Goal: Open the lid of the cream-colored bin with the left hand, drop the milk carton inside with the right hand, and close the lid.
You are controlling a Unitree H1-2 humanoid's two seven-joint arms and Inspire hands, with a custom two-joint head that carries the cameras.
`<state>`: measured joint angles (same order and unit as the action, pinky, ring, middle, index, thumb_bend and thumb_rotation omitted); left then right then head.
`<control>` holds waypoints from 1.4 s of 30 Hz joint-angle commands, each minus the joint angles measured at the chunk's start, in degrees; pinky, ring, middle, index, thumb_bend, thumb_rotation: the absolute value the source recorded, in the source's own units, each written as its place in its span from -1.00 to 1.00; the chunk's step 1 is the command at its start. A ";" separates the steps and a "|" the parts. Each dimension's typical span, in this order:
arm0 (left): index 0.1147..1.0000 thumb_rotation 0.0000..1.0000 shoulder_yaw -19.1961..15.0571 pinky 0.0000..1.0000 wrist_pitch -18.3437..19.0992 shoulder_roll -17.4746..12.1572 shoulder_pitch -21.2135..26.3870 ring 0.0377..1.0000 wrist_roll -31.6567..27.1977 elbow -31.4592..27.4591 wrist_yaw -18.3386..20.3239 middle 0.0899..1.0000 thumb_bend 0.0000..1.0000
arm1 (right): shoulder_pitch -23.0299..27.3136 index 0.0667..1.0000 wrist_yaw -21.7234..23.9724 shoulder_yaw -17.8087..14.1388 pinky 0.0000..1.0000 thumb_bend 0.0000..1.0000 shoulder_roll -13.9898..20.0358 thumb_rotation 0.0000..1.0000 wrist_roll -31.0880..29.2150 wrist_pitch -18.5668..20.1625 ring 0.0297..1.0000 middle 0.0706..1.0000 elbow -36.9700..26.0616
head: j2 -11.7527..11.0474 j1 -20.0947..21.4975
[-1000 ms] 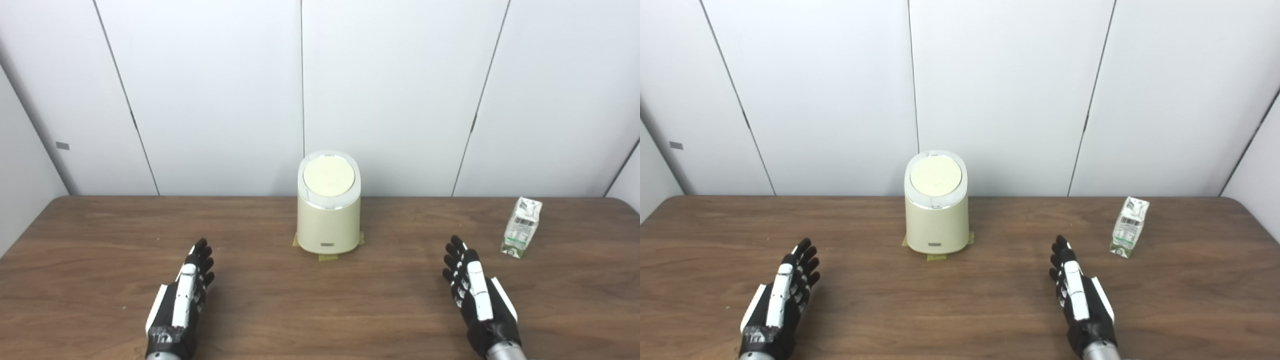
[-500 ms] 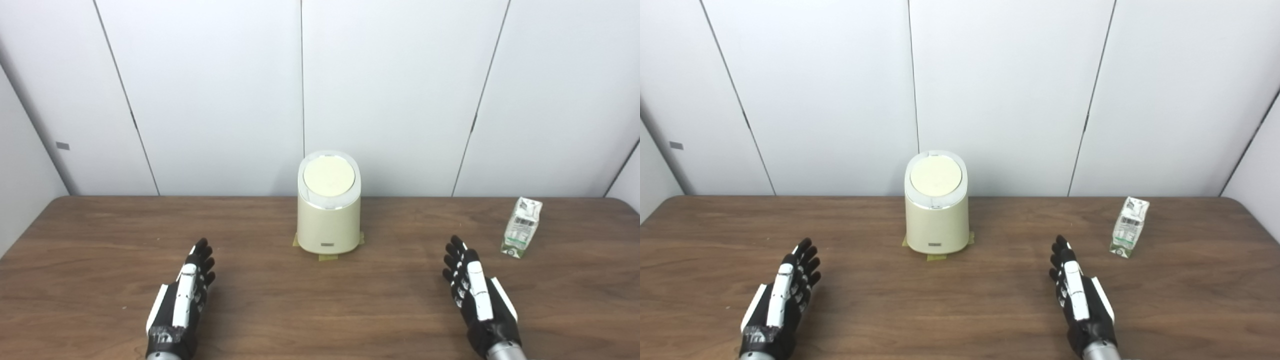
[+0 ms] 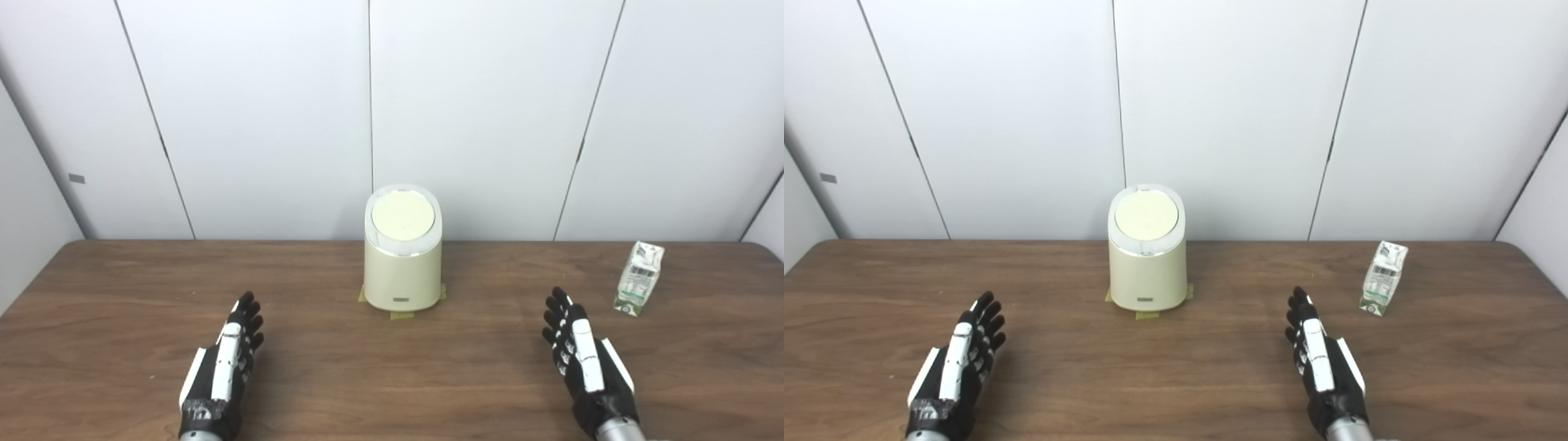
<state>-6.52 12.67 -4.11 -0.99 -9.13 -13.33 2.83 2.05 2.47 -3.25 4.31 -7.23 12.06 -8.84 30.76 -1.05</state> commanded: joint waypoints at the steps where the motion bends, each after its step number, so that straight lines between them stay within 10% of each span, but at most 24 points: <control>1: 1.00 1.00 0.16 1.00 -0.65 -0.70 1.98 1.00 0.03 -1.44 0.22 0.99 -0.24 | 1.77 1.00 0.12 -0.06 1.00 0.24 0.06 1.00 0.02 -0.81 1.00 0.99 -2.05 | 0.04 0.00; 14: 1.00 1.00 0.63 1.00 -0.15 -1.32 2.85 1.00 0.46 -0.72 0.47 1.00 -0.30 | 2.52 1.00 -0.02 -0.26 1.00 0.24 -0.09 1.00 -0.05 -0.58 1.00 1.00 -1.47 | -0.10 0.63; 21: 1.00 0.51 2.54 1.00 2.48 -3.26 6.43 1.00 3.60 -1.11 0.20 1.00 -0.11 | 2.67 1.00 0.35 -1.11 1.00 0.26 0.22 1.00 -1.08 -0.82 1.00 1.00 -0.71 | 0.07 -0.02; 28: 1.00 -0.18 5.97 0.78 12.37 -8.43 18.78 0.85 11.43 -3.73 0.50 0.89 0.24 | 2.59 1.00 0.53 -1.74 1.00 0.20 0.67 1.00 -1.58 -0.47 1.00 1.00 0.32 | 0.47 -0.35; 42: 0.94 -0.54 12.13 0.72 14.24 -11.66 45.36 0.80 22.75 13.46 10.77 0.86 0.57 | 2.62 1.00 0.46 -1.61 1.00 0.18 0.55 1.00 -1.64 -0.29 0.99 0.98 1.77 | 0.60 -0.56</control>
<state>5.53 27.22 -14.96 39.72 11.92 -0.32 12.49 3.19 2.57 -4.61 4.73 -8.40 12.73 -6.79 31.29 -1.58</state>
